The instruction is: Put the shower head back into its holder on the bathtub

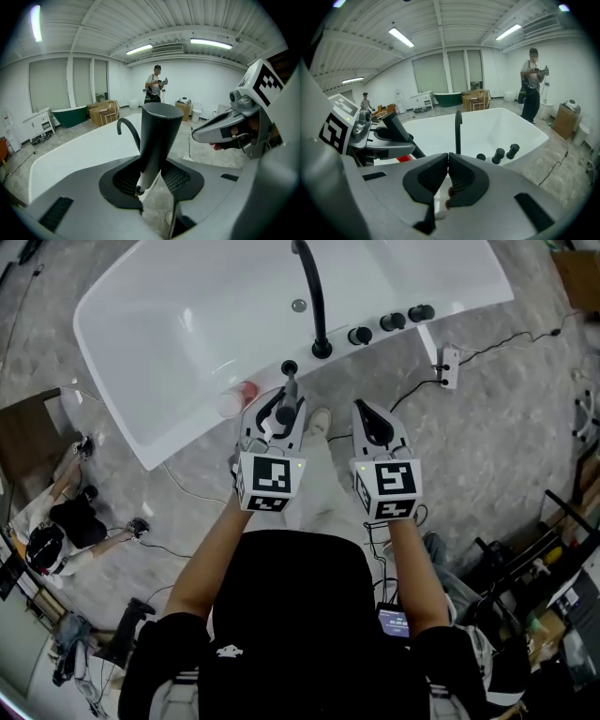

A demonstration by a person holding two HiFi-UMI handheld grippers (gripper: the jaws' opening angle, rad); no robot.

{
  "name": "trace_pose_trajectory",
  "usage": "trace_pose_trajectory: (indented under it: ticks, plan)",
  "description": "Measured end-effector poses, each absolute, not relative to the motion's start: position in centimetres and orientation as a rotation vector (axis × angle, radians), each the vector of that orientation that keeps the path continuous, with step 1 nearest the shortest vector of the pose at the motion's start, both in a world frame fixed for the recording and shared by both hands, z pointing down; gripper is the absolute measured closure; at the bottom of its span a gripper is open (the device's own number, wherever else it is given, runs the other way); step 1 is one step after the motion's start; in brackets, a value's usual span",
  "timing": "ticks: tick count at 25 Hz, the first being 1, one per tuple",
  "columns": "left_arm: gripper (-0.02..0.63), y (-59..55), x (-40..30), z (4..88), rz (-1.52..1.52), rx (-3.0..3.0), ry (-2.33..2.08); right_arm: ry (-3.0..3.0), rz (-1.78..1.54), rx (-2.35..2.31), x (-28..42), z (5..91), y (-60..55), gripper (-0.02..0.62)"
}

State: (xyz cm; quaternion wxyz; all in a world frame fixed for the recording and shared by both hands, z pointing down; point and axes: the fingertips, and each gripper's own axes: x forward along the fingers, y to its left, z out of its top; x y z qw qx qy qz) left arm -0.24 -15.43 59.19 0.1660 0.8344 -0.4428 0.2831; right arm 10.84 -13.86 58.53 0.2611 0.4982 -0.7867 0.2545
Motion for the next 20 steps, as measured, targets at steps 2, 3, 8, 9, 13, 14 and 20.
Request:
trace_pose_trajectory:
  ticks: [2, 3, 8, 9, 13, 14, 20]
  plan:
    - [0.460, -15.8, -0.2, 60.3, 0.820, 2.363, -1.267, -2.120, 0.707, 1.354, 11.1, 59.4, -14.2, 0.574]
    - [0.460, -16.0, -0.1, 60.8, 0.825, 2.357, -1.273, -2.115, 0.717, 1.354, 11.3, 59.9, -14.4, 0.574]
    - [0.460, -16.8, 0.2, 63.1, 0.840, 2.330, -1.291, -2.102, 0.737, 1.324, 11.8, 62.0, -14.7, 0.574]
    - [0.460, -17.0, 0.2, 63.6, 0.841, 2.327, -1.297, -2.101, 0.737, 1.316, 11.8, 62.4, -14.7, 0.574]
    - [0.460, -17.6, 0.0, 65.3, 0.847, 2.297, -1.316, -2.092, 0.750, 1.285, 11.6, 64.0, -14.5, 0.574]
    - [0.460, -17.7, 0.0, 65.8, 0.848, 2.289, -1.320, -2.091, 0.755, 1.279, 11.6, 64.4, -14.5, 0.574]
    - [0.460, -18.5, 0.0, 68.6, 0.862, 2.261, -1.340, -2.082, 0.764, 1.248, 11.6, 67.1, -14.9, 0.574]
